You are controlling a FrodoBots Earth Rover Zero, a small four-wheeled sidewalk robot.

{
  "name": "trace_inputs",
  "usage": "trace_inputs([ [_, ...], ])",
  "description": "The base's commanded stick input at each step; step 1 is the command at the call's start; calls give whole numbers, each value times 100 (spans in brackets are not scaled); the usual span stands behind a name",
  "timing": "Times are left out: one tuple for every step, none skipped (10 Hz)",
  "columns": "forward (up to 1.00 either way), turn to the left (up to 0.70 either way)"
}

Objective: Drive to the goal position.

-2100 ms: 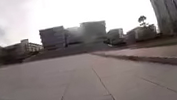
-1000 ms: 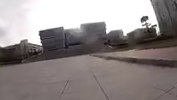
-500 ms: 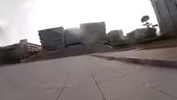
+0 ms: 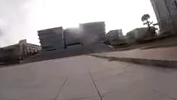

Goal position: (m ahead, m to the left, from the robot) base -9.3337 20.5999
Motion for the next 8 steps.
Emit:
trace_inputs([
  [100, 40],
  [100, 40],
  [100, 29],
  [100, 0],
  [100, 0],
  [100, 0],
  [100, 0],
  [100, 0],
])
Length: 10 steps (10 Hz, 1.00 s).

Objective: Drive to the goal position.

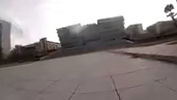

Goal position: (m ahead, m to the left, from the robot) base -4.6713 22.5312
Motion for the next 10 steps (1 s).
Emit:
trace_inputs([
  [100, 0],
  [100, 0],
  [100, 0],
  [100, 1],
  [100, 4],
  [100, 16],
  [100, 36],
  [100, 40],
  [100, 40],
  [100, 40],
])
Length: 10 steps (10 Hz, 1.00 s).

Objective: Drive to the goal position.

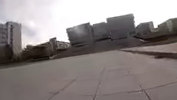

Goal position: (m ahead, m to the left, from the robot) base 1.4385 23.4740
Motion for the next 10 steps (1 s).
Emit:
trace_inputs([
  [100, 40],
  [100, 40],
  [100, 40],
  [100, 40],
  [100, 40],
  [100, 40],
  [100, 40],
  [100, 39],
  [100, 39],
  [100, 39],
])
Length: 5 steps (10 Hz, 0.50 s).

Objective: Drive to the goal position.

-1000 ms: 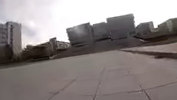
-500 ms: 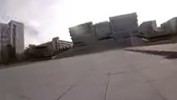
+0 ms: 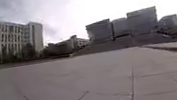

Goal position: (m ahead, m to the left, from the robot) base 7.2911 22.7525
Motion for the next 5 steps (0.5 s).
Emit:
trace_inputs([
  [100, 39],
  [100, 39],
  [100, 39],
  [100, 39],
  [100, 39],
])
